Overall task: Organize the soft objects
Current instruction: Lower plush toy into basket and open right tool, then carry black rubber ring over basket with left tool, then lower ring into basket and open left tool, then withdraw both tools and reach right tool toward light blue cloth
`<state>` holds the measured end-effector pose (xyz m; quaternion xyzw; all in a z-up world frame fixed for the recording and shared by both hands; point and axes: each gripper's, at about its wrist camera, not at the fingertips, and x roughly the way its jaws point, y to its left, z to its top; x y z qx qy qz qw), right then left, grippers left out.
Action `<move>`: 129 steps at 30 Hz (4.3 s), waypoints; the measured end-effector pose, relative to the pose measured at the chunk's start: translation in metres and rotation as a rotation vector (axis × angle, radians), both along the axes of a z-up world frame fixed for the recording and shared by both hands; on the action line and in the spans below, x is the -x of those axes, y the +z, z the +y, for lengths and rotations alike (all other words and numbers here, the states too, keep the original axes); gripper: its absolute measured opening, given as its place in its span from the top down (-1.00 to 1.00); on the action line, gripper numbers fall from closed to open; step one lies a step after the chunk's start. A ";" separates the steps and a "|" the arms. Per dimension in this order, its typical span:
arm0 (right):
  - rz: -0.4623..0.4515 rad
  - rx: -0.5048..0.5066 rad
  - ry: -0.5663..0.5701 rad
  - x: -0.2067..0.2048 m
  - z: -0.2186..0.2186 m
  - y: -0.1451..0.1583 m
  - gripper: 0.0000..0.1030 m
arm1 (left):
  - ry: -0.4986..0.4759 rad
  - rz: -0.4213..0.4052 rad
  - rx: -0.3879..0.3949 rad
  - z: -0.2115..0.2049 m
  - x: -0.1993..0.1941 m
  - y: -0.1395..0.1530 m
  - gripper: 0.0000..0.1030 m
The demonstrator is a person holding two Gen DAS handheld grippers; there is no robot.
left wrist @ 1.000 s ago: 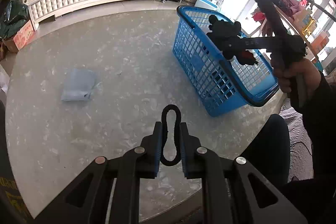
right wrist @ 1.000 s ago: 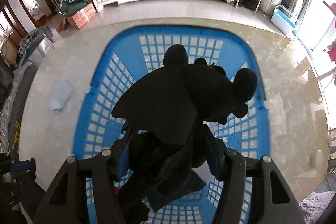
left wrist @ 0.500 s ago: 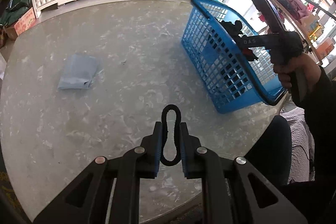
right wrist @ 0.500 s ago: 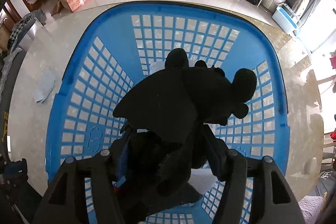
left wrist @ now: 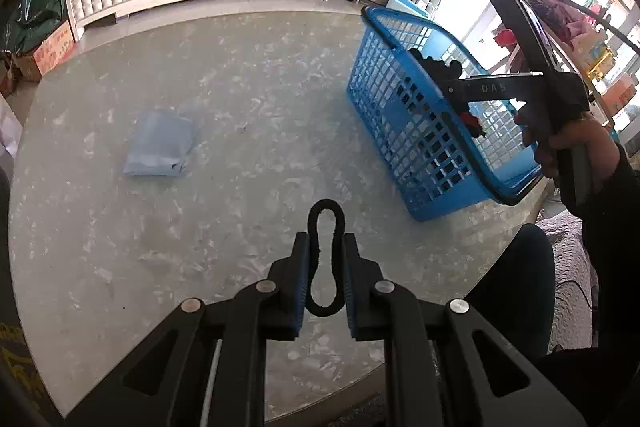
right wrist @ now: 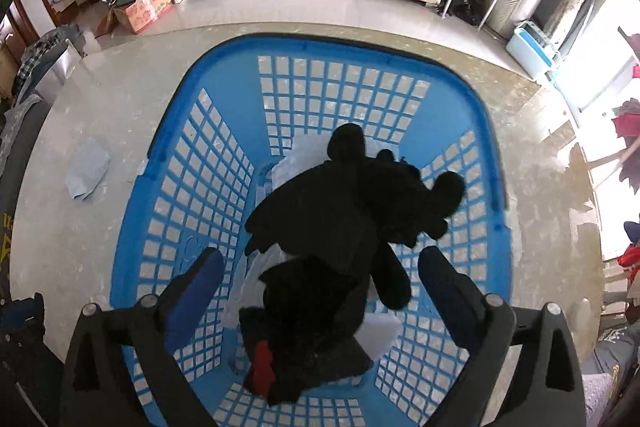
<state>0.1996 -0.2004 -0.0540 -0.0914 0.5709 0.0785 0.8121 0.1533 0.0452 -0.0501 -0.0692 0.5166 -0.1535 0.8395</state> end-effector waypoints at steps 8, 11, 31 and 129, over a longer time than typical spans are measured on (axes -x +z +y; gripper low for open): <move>-0.104 -0.044 -0.048 0.041 -0.018 0.038 -0.99 | -0.012 -0.026 -0.024 -0.014 0.007 0.019 0.73; -0.130 -0.053 -0.050 0.057 -0.028 0.050 -1.00 | -0.028 -0.046 -0.034 -0.024 0.008 0.030 0.73; -0.218 -0.112 -0.131 0.098 -0.113 0.065 -1.00 | -0.248 -0.125 -0.116 -0.137 -0.027 0.081 0.73; -0.093 -0.209 0.264 0.067 0.121 0.048 -0.99 | 0.216 -0.110 -0.171 0.104 0.025 0.047 -1.00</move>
